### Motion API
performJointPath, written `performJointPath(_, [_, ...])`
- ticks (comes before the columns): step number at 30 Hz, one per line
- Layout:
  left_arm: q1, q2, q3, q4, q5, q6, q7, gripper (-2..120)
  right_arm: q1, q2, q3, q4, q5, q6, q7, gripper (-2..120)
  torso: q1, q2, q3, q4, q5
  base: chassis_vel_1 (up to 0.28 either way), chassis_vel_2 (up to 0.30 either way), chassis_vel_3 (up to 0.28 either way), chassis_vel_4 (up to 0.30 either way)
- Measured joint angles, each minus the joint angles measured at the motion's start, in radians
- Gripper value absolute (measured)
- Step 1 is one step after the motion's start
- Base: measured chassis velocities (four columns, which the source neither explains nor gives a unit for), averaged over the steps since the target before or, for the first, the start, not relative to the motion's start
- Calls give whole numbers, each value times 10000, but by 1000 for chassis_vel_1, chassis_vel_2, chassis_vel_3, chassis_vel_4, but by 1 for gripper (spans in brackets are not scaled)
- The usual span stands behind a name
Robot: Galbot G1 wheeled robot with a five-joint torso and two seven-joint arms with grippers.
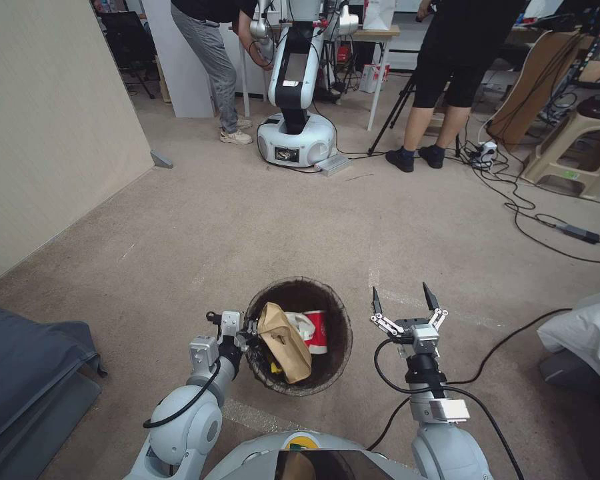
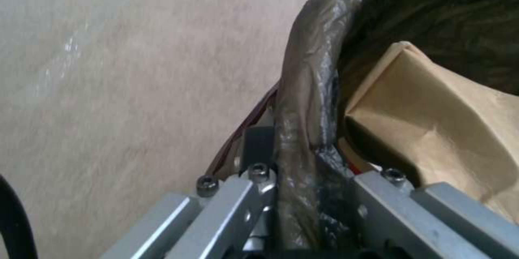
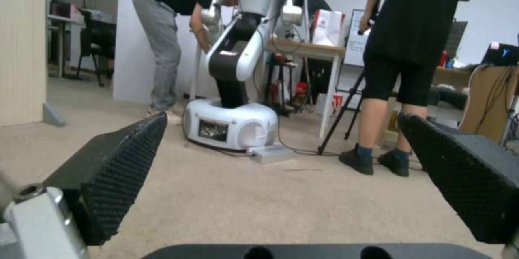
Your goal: Pick up the trash bin, then pick up the garbage from the floor and place it into the trash bin.
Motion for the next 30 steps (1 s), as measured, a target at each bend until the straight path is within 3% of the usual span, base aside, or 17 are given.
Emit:
performJointPath(7, [-116,-15,-59,786,-306,187,-79,0,-24,52,-1,-2,-4,97,-11,100,1,0,0,-1,-1,0,0,0,0])
performJointPath(21, [-176,-67,-105,1158,-604,152,-86,0,-53,60,29,2,-4,169,-20,100,1,0,0,-2,2,0,0,0,0])
performJointPath(27, [-237,-97,-168,1381,-880,92,-109,13,-67,83,42,-26,-7,217,-31,100,0,1,-1,0,5,0,0,0,0])
performJointPath(30, [-268,-108,-194,1514,-1081,68,-110,33,-76,98,40,-36,-18,235,-68,100,0,1,-1,1,5,0,0,0,0])
